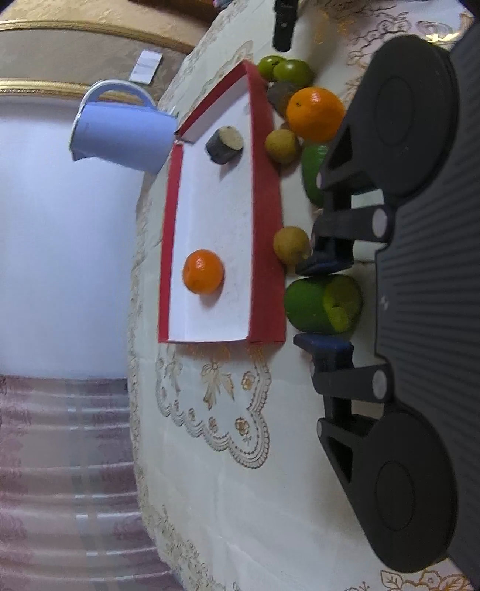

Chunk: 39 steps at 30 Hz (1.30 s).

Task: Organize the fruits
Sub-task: 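Reach the right tool to the green tomato and grasp it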

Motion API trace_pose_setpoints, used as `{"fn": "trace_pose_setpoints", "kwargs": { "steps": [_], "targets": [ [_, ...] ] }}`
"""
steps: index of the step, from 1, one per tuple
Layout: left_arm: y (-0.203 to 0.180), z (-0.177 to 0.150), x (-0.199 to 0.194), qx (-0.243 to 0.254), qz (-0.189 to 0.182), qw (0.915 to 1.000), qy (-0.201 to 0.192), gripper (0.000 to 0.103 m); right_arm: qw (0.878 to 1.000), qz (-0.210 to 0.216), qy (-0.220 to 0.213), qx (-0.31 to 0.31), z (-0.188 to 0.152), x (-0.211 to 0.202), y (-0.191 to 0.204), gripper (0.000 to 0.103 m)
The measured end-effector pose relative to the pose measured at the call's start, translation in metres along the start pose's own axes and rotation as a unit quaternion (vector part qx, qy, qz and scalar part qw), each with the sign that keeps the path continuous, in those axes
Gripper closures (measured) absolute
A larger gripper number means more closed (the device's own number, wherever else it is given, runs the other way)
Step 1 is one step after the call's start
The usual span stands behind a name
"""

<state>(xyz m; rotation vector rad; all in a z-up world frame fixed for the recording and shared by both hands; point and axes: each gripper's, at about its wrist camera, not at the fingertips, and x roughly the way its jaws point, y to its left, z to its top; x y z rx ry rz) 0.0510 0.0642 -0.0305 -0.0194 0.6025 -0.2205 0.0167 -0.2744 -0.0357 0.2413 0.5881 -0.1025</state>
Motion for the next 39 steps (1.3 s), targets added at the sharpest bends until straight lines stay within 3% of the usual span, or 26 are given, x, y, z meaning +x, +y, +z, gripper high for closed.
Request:
{"fn": "trace_pose_setpoints", "kwargs": {
  "steps": [4,10,21,25,29,33,37,39],
  "targets": [
    [0.008,-0.001,-0.001,-0.025,-0.015,0.9996,0.008,0.073,1.000,-0.002,0.001,-0.003,0.000,0.000,0.001,0.006],
    [-0.007,-0.003,0.003,0.019,0.017,0.9997,0.006,0.073,1.000,-0.003,0.002,-0.004,0.000,0.000,0.001,0.006],
    [-0.011,-0.004,0.006,0.030,0.026,0.9992,0.007,0.073,1.000,0.016,-0.015,0.006,0.000,-0.006,-0.003,0.006],
    [-0.009,-0.004,0.006,0.024,0.022,0.9995,0.006,0.072,0.998,0.005,-0.009,-0.069,-0.008,-0.015,0.010,0.006],
    [-0.008,-0.004,0.006,0.023,0.022,0.9995,0.006,0.072,0.992,0.007,-0.030,-0.119,-0.011,-0.025,0.027,0.006],
    [-0.007,-0.004,0.005,0.021,0.019,0.9996,0.006,0.072,0.991,0.001,-0.037,-0.128,-0.003,-0.017,0.035,0.007],
    [-0.007,-0.005,0.005,0.020,0.018,0.9996,0.006,0.073,0.990,0.006,-0.010,-0.137,0.003,0.003,0.038,0.022],
    [-0.006,-0.004,0.005,0.020,0.016,0.9997,0.006,0.072,0.991,0.023,-0.001,-0.132,0.005,0.009,0.037,0.022]
  ]
}}
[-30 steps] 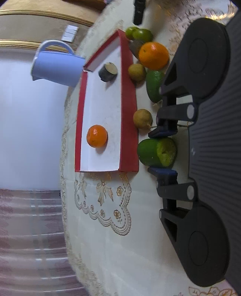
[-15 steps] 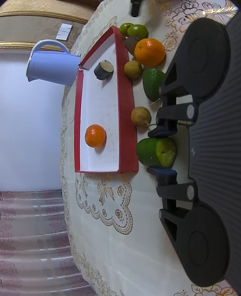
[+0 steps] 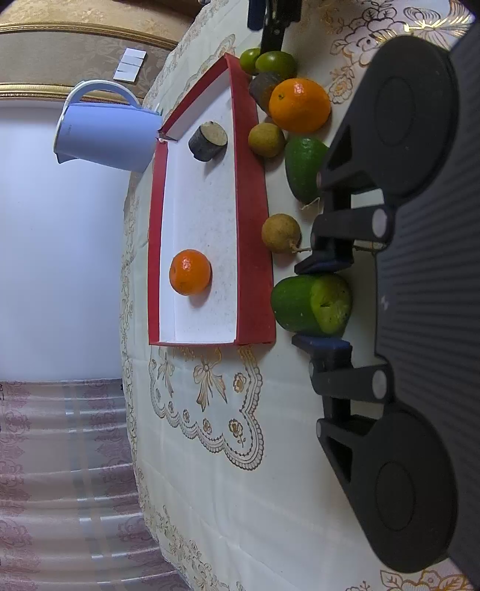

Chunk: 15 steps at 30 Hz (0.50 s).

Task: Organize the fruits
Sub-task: 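Reach the right tool to the green tomato and grasp it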

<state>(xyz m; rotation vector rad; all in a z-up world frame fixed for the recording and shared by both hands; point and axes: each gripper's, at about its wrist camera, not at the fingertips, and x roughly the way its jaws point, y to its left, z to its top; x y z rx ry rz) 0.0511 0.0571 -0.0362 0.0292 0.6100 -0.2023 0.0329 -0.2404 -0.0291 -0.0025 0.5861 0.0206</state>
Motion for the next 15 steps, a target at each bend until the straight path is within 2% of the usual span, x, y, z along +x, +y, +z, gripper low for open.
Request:
{"fn": "trace_pose_setpoints", "kwargs": {
  "steps": [4,9,15],
  "targets": [
    [0.001,0.000,0.000,0.000,-0.002,1.0000,0.000,0.071,1.000,0.003,-0.005,-0.018,0.005,0.009,0.006,0.024],
    [0.001,0.000,0.000,-0.001,-0.004,1.0000,0.000,0.070,0.999,0.017,-0.005,-0.035,0.011,0.017,0.014,0.044],
    [0.000,0.000,0.000,0.000,-0.009,1.0000,0.000,0.067,0.999,0.029,0.002,-0.024,0.013,0.021,0.013,0.050]
  ]
}}
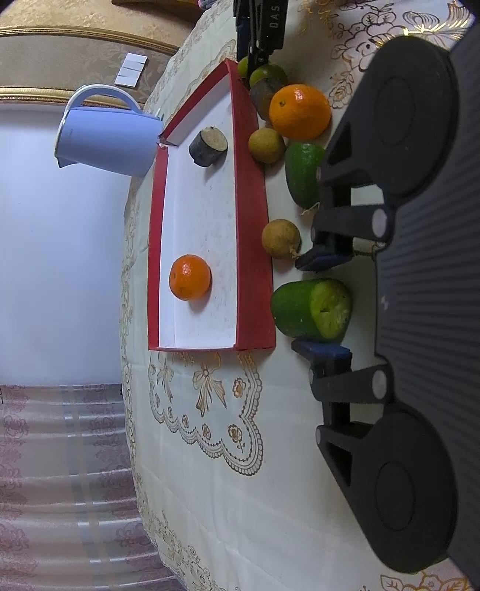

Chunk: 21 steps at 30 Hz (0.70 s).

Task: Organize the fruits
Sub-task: 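Reach the right tool to the green tomato and grasp it, then carry the green tomato into the tray and open the right tool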

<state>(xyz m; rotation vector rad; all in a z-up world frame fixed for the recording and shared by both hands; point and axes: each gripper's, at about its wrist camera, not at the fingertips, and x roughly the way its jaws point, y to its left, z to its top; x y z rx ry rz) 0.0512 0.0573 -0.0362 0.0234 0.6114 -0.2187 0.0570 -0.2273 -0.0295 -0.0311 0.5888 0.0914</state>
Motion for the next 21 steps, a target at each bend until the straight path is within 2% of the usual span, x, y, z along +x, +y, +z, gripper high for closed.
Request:
{"fn": "trace_pose_setpoints", "kwargs": {
  "steps": [5,7,13,21],
  "targets": [
    [-0.0003,0.0003,0.0003,-0.001,-0.001,1.0000,0.000,0.066,1.000,0.005,0.003,0.009,-0.0013,0.0001,-0.0015,0.057],
    [-0.0010,0.0002,0.0005,0.000,0.000,1.0000,0.000,0.066,1.000,0.012,0.005,0.013,-0.0019,-0.0003,-0.0018,0.070],
    [-0.0010,0.0004,0.0004,0.001,0.000,1.0000,0.000,0.066,1.000,0.015,0.006,0.019,-0.0029,-0.0013,-0.0013,0.070],
    [-0.0011,0.0005,0.0004,0.000,0.000,1.0000,0.000,0.066,1.000,-0.004,0.005,0.023,-0.0037,-0.0044,-0.0005,0.070]
  ]
}}
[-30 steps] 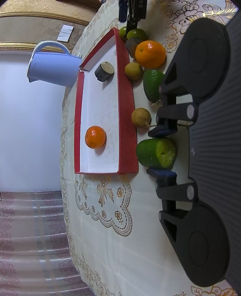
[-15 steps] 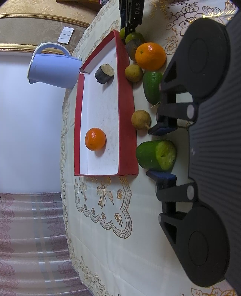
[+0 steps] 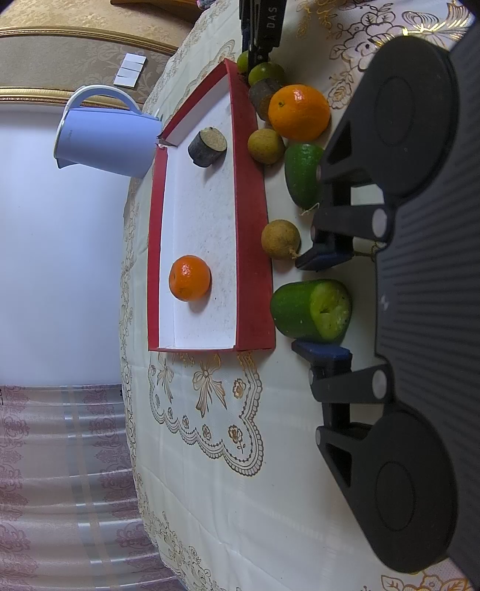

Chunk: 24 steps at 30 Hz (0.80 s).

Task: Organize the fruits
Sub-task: 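Carry the green tomato into the tray and open the right tool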

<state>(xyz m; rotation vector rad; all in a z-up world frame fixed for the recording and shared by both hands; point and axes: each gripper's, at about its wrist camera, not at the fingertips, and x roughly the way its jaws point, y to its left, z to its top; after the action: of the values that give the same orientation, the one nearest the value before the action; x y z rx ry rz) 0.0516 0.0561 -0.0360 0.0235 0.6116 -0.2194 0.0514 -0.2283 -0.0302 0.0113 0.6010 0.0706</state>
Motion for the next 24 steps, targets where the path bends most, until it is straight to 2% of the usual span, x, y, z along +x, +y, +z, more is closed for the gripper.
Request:
{"fn": "trace_pose_setpoints", "kwargs": {
  "steps": [8,16,20,24],
  "targets": [
    [0.000,0.000,0.000,0.001,0.001,1.0000,0.000,0.066,1.000,-0.008,-0.006,-0.003,0.004,-0.011,-0.002,0.070],
    [0.000,0.000,0.000,0.001,0.000,1.0000,0.000,0.066,0.999,-0.018,-0.044,-0.010,0.019,-0.029,-0.001,0.070],
    [0.000,0.000,0.000,0.000,0.000,1.0000,0.000,0.066,0.998,-0.026,-0.057,-0.020,0.036,-0.021,0.002,0.069],
    [0.000,0.000,0.000,-0.001,-0.001,1.0000,0.000,0.066,0.997,-0.042,-0.051,-0.033,0.052,0.003,0.004,0.070]
  ]
}}
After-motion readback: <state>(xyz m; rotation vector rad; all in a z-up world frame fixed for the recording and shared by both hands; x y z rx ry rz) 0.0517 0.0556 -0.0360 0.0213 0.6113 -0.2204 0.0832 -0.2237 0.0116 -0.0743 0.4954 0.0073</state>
